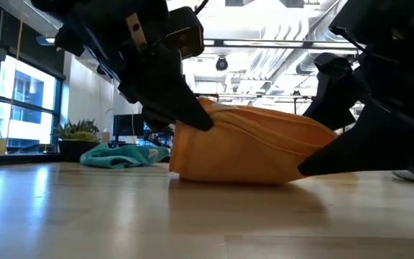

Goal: Fold microfiber towels
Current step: Fold the orange microfiber cloth

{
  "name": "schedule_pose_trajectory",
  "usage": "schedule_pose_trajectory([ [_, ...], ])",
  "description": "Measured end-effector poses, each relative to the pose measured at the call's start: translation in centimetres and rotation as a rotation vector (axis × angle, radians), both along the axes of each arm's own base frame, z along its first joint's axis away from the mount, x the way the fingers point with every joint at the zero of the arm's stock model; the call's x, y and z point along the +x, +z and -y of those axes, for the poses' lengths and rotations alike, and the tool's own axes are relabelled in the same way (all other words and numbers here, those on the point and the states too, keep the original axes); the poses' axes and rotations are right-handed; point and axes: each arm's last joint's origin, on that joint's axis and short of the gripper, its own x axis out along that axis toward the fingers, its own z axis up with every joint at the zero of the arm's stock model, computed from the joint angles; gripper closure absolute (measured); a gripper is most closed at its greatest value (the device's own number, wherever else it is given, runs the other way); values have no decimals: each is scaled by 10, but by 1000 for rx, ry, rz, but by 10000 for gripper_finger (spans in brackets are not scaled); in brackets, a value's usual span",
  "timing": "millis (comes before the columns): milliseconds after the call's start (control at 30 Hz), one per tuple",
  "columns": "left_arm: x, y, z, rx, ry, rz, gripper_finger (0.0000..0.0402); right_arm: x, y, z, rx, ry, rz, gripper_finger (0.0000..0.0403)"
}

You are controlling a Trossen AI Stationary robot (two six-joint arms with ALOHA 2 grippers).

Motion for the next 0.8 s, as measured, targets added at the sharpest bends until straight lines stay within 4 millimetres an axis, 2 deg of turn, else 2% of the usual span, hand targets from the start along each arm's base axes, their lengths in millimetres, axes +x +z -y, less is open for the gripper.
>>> schedule_pose_trajectory([
  [267,0,0,2,11,-35,2,395,0,0,0,-5,-14,10,323],
  [467,-2,1,7,20,-59,1,338,0,1,1,-13,-27,28,392],
  [800,-26,40,8,76,-114,60,232,0,10,0,21,-13,39,399],
])
